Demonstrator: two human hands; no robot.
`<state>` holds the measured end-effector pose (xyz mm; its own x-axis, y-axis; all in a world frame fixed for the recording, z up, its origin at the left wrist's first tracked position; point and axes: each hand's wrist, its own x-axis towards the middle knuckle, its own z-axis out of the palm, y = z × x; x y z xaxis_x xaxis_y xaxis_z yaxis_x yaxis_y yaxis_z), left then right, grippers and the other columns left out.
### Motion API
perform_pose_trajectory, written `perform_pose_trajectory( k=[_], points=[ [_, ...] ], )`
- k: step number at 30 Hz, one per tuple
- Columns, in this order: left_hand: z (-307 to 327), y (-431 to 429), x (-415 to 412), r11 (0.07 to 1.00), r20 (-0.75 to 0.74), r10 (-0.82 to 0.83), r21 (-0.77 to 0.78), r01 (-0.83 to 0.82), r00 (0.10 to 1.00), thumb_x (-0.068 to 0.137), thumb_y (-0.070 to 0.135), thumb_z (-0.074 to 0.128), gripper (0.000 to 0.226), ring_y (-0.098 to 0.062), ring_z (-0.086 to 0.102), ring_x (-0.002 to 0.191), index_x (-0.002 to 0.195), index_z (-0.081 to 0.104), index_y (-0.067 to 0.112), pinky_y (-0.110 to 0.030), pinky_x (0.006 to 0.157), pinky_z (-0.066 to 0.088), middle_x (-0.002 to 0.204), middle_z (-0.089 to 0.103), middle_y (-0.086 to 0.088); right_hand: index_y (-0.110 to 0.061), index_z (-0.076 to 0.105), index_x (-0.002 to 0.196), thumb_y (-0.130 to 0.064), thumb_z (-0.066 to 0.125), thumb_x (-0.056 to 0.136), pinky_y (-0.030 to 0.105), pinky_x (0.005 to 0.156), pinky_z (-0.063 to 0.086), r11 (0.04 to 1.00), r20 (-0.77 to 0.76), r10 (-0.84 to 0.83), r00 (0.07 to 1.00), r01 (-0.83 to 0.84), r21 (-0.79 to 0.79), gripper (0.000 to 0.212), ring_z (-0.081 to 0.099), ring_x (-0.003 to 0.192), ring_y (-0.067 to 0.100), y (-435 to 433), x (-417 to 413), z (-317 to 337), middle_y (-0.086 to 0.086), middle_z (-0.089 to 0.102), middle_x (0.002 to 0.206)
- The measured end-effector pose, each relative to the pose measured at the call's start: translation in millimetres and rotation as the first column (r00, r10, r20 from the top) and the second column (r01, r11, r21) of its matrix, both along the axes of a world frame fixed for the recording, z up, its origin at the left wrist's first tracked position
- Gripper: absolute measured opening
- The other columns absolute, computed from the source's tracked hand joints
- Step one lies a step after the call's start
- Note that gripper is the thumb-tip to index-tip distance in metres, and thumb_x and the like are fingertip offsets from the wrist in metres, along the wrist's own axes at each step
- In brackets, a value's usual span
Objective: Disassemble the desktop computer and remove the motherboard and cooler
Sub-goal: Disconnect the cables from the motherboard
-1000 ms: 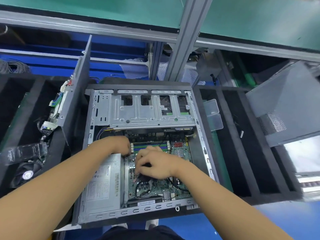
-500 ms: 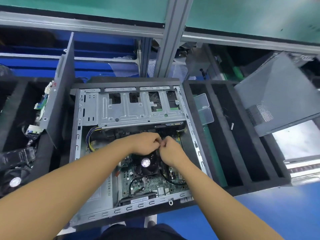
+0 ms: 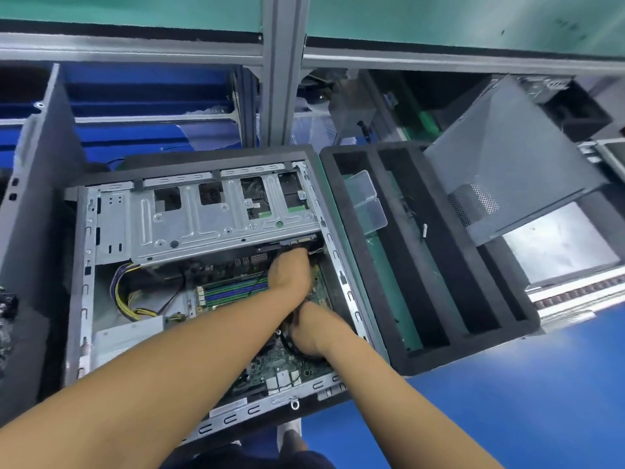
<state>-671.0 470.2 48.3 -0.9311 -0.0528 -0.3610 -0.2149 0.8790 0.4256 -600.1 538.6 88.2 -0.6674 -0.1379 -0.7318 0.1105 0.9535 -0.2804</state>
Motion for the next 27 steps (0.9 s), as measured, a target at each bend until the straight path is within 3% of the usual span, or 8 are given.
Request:
perform_pose_trajectory(
  k=[2,5,9,12,17,21,23,27],
  points=[
    [-5.1,2.6,-0.2,1.0,-0.055,0.007,-0.023,-0.008,0.998,0.094,0.001,0.047,0.018,-0.025,0.052,0.072,0.082,0.058,0.01,-0.034,0.062,0.04,0.084,0.064,-0.01,-0.005,0.06,0.111,-0.022,0.046,0.098,0.036,0.076,0.053,1.0,0.021,0.024,0.999,-0.024,0.009,0.025,0.06,0.086,0.031,-0.2,1.2,0.0,0.013,0.062,0.1],
    [-10.7,-1.7,-6.0,0.998,-0.087,-0.056,-0.038,0.052,0.995,0.101,0.023,0.05,0.028,-0.022,0.046,0.064,0.074,0.052,0.013,-0.031,0.06,0.035,0.063,0.045,0.001,-0.005,0.059,0.119,-0.024,0.046,0.099,0.041,0.088,0.055,0.998,0.043,0.051,0.998,-0.052,0.034,0.031,0.063,0.098,0.036,-1.7,1.5,0.6,0.016,0.064,0.115],
    [-16.5,-12.2,-8.9,0.985,-0.094,-0.173,-0.035,0.171,0.98,0.099,0.045,0.053,0.031,-0.021,0.051,0.068,0.085,0.054,0.018,-0.03,0.061,0.039,0.07,0.051,0.005,-0.004,0.057,0.12,-0.025,0.045,0.101,0.043,0.097,0.05,0.993,0.077,0.091,0.993,-0.096,0.063,0.031,0.061,0.104,0.036,-3.2,-0.3,3.3,0.016,0.061,0.121],
    [-19.0,-8.3,-7.8,0.988,-0.116,-0.152,-0.049,0.147,0.982,0.1,0.05,0.049,0.039,-0.024,0.06,0.071,0.076,0.05,0.019,-0.029,0.058,0.037,0.064,0.049,0.007,-0.005,0.057,0.122,-0.025,0.046,0.101,0.038,0.087,0.052,0.993,0.075,0.093,0.993,-0.098,0.06,0.031,0.06,0.099,0.033,-3.8,-0.9,3.0,0.015,0.061,0.121],
    [-19.1,-10.8,-16.0,0.983,-0.054,-0.183,-0.012,0.183,0.982,0.104,0.038,0.043,0.031,-0.026,0.061,0.086,0.101,0.06,0.013,-0.029,0.068,0.038,0.088,0.06,-0.004,-0.006,0.055,0.124,-0.027,0.046,0.101,0.035,0.081,0.048,0.989,0.085,0.124,0.989,-0.13,0.075,0.032,0.06,0.102,0.033,-5.0,-1.8,1.3,0.015,0.059,0.125],
    [-21.1,-8.7,-18.5,0.98,-0.052,-0.2,-0.018,0.2,0.978,0.098,0.011,0.048,0.012,-0.024,0.048,0.073,0.089,0.056,0.012,-0.03,0.064,0.038,0.069,0.042,0.002,-0.008,0.057,0.124,-0.028,0.046,0.101,0.035,0.082,0.05,0.989,0.081,0.113,0.99,-0.12,0.082,0.032,0.061,0.102,0.033,-4.7,-3.1,0.7,0.014,0.061,0.123],
    [-21.8,-6.8,-17.4,0.976,-0.069,-0.216,-0.018,0.215,0.974,0.092,0.002,0.05,0.016,-0.024,0.046,0.069,0.081,0.05,0.014,-0.03,0.062,0.036,0.065,0.037,0.001,-0.008,0.057,0.123,-0.028,0.046,0.101,0.036,0.085,0.052,0.99,0.079,0.102,0.992,-0.109,0.092,0.032,0.062,0.103,0.034,-4.3,-3.4,1.0,0.013,0.061,0.122],
    [-26.5,-8.7,-16.3,0.972,-0.097,-0.235,-0.019,0.234,0.967,0.088,-0.002,0.051,0.015,-0.017,0.04,0.056,0.091,0.06,0.01,-0.028,0.058,0.034,0.062,0.04,0.001,-0.008,0.057,0.123,-0.026,0.047,0.1,0.038,0.088,0.052,0.991,0.079,0.086,0.993,-0.093,0.097,0.031,0.061,0.104,0.035,-5.6,-4.9,1.8,0.014,0.061,0.122]
  ],
)
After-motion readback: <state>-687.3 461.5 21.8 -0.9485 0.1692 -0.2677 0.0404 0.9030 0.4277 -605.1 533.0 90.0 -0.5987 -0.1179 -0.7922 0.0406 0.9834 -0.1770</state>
